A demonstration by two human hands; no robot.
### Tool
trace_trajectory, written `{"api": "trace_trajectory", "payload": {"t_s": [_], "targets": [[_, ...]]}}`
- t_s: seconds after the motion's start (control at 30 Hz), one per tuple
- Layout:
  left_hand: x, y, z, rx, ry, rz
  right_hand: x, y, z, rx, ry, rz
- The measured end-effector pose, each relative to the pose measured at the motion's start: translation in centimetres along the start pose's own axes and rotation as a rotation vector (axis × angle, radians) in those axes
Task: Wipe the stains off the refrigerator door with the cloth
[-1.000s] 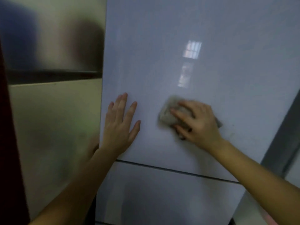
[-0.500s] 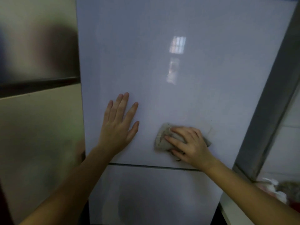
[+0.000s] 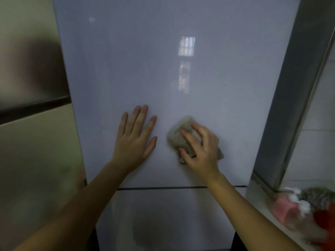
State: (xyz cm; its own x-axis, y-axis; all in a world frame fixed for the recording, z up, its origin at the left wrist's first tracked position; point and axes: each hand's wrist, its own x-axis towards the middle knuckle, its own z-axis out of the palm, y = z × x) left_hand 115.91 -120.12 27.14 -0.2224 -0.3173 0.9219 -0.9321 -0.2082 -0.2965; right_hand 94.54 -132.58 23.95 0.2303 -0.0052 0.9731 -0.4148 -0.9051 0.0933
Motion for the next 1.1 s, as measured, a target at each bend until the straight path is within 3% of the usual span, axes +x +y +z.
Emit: {"api": "trace_trajectory", "payload": {"t_s": [0.13,0.3,0.37,0.5,0.57,0.87,1.0,1.1], "targets": [[0.1,0.5,-0.1,-0.018,-0.014,-0.031,-1.5,-0.2,0.2,-0.016,-0.037,-0.057],[0.3,0.9,-0.5,-0.056,-0.019,-0.056,0.5,0.4,-0.6,0.002,0.184,0.281],[0.5,1.2,-0.4,-0.064,-0.007,-0.021,0.5,-0.5,-0.1,0.024,0.190,0.331],[1.1,2.2,0.3,-0.082,0.003,0.091,-1.5,-1.9,1.0,-0.028,0.029,0.123],[1.3,2.7,0.5,-0.088,0.008,0.096,-2.2,-1.3,0.6,-0.040,0.035,0.128],[1.2,2.6,1.3,-0.104,0.034,0.103,-0.8,6.7,-4.1,-0.018,0.565,0.752],[1.2,2.7,1.4,-0.111,0.048,0.103,-2.0,3.5,-2.1,-0.006,0.474,0.770],[1.2,2.5,1.4,-0.106,0.050,0.106,-3.8,0.4,-0.7,-0.005,0.184,0.492]]}}
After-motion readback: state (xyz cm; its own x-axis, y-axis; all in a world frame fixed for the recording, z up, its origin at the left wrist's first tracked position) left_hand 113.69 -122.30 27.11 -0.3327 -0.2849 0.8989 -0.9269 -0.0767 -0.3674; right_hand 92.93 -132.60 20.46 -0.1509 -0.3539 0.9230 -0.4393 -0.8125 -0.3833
